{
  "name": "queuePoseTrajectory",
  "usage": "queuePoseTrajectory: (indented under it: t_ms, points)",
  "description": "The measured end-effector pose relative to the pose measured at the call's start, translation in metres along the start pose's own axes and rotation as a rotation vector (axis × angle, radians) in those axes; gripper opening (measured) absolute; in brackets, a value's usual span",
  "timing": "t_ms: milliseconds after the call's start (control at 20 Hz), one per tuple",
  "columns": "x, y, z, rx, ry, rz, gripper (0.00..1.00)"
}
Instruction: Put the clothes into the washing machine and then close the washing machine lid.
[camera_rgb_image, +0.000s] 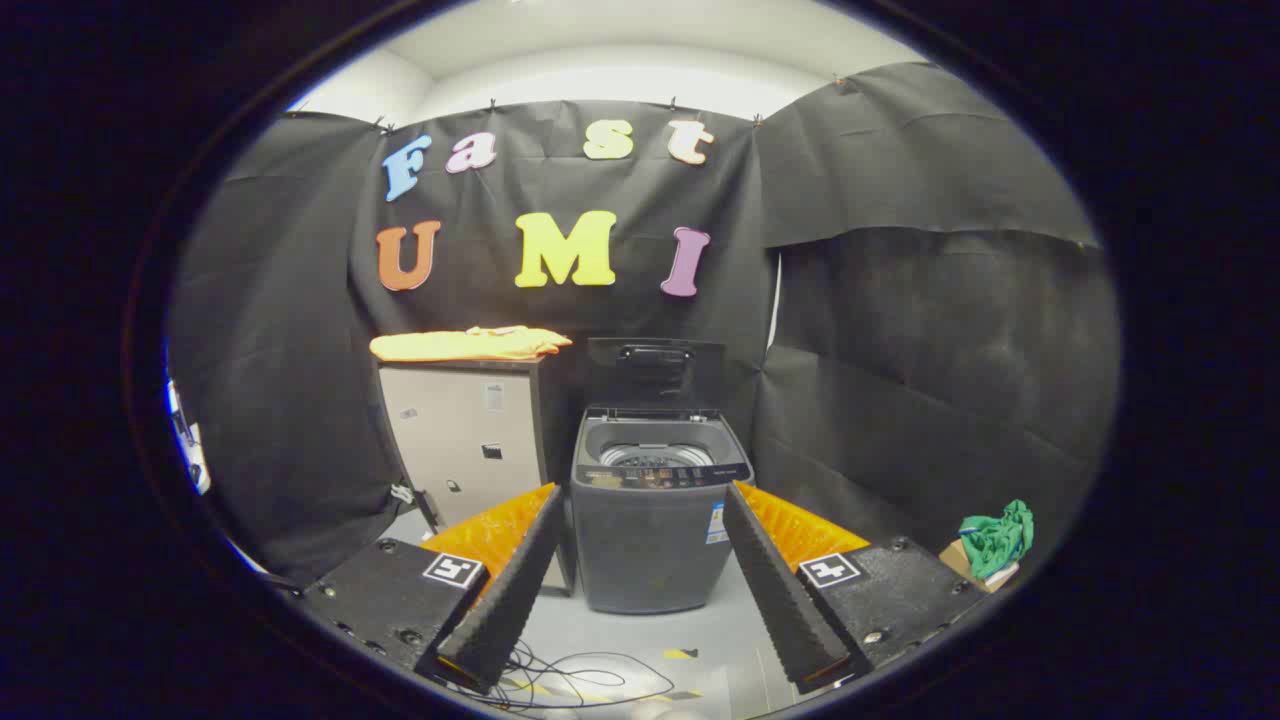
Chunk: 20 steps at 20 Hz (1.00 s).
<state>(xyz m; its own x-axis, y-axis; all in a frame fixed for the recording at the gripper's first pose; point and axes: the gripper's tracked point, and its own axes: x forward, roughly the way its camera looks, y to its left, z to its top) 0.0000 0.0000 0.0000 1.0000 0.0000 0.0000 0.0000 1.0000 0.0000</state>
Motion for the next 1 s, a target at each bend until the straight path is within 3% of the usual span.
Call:
queuePoseTrajectory:
  t_ms: [1000]
  points:
    - [0.019, 0.000, 0.012, 0.039, 0.001, -0.023, 1.00]
